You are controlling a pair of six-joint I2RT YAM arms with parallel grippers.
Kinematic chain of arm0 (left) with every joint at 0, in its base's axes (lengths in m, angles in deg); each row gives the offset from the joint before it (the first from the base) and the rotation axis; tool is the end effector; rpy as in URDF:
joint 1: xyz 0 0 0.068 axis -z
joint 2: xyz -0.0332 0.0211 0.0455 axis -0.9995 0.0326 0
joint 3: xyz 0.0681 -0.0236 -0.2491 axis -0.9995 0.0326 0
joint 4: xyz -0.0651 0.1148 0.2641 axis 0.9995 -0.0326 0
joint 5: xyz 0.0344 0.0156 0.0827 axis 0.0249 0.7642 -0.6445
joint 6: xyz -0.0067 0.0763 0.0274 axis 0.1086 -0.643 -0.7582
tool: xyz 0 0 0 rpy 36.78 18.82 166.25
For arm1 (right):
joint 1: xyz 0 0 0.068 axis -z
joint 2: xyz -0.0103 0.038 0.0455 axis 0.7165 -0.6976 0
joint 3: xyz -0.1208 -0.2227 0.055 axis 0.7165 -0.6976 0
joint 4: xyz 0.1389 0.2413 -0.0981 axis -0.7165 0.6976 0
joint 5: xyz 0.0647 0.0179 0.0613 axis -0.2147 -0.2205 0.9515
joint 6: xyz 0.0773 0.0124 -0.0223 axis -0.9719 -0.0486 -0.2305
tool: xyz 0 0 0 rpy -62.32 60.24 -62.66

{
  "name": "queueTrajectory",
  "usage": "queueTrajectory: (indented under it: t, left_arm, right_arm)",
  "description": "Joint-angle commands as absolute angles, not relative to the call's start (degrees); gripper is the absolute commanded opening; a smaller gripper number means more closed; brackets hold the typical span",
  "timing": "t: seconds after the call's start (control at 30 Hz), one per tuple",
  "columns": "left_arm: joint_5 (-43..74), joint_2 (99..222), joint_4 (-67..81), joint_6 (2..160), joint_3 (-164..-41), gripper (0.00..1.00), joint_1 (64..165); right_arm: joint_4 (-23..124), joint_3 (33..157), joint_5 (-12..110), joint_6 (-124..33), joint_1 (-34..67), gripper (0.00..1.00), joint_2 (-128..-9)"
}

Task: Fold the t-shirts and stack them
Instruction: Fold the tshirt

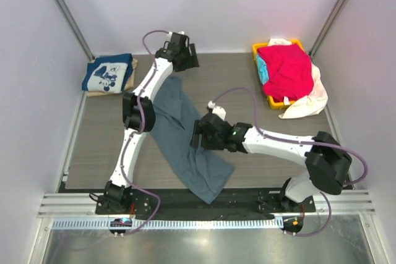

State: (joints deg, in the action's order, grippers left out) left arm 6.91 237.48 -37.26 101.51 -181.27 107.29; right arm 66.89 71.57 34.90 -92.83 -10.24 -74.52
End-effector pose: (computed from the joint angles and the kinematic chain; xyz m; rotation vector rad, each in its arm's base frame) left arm 0.5938 -0.2056 0.1830 -0.2787 2.3570 -0.4327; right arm 0.2086 0.2950 0.1378 0.0034 2.5948 0.6470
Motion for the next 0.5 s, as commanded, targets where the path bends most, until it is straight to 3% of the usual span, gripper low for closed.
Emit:
queueTrajectory:
  t: [0.0, 0.2, 0.47]
  left_arm:
    - [14.03, 221.9, -36.27, 98.44, -172.39, 0.71, 107.74]
    - [7.99, 194.12, -40.79, 98.53, -153.34, 0.8, 104.49]
    - [-2.67, 161.07, -44.77, 99.41, -119.49, 0.81, 103.86]
  right_arm:
    - [75.89, 79.89, 21.64, -86.95, -9.08, 0.79, -69.39]
    - [74.23, 94.47, 22.31, -73.7, 1.28, 0.8, -80.27]
    - [70.53, 125.71, 40.76, -61.89, 10.96, 0.8, -110.64]
